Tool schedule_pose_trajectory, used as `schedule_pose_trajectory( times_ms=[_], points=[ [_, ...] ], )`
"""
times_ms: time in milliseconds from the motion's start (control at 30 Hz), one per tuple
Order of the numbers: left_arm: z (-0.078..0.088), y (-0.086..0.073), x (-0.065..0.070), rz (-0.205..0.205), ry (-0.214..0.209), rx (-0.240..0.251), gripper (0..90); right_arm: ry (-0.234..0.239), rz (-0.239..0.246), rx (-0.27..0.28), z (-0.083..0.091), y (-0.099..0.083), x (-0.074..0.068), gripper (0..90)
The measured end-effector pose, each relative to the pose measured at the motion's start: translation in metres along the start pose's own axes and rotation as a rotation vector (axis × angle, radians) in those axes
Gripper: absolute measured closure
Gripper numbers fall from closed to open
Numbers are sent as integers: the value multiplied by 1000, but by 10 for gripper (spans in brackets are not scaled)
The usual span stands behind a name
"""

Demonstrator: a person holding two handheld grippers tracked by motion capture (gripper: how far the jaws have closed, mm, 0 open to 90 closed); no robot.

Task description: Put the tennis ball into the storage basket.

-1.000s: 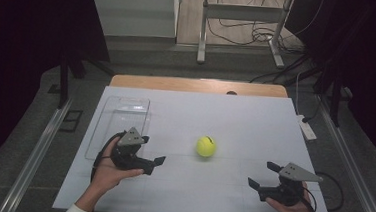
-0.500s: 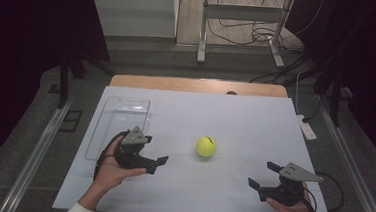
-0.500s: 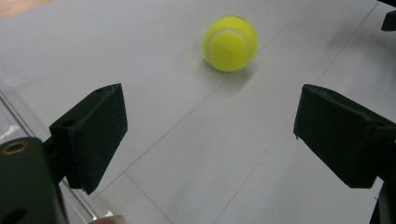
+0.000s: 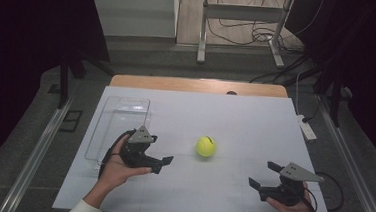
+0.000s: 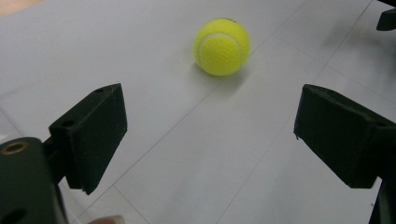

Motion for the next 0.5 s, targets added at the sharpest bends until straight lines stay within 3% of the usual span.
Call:
schedule_pose_trajectory(
  times_ms=[500],
  points=[
    [-12,12,1,-5,-28,-12,101,0,3,-7,-3,0,-1,77]
  ],
)
Point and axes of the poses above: each handheld gripper's, and its own axes: z roughly backward along the jaws, y roughly out of its top, x roughly to its right, the point moved 5 cm from there along -z, roughly forward along the jaws, and after that the axes turned 8 degrees about -y, right-handed, at the moved point
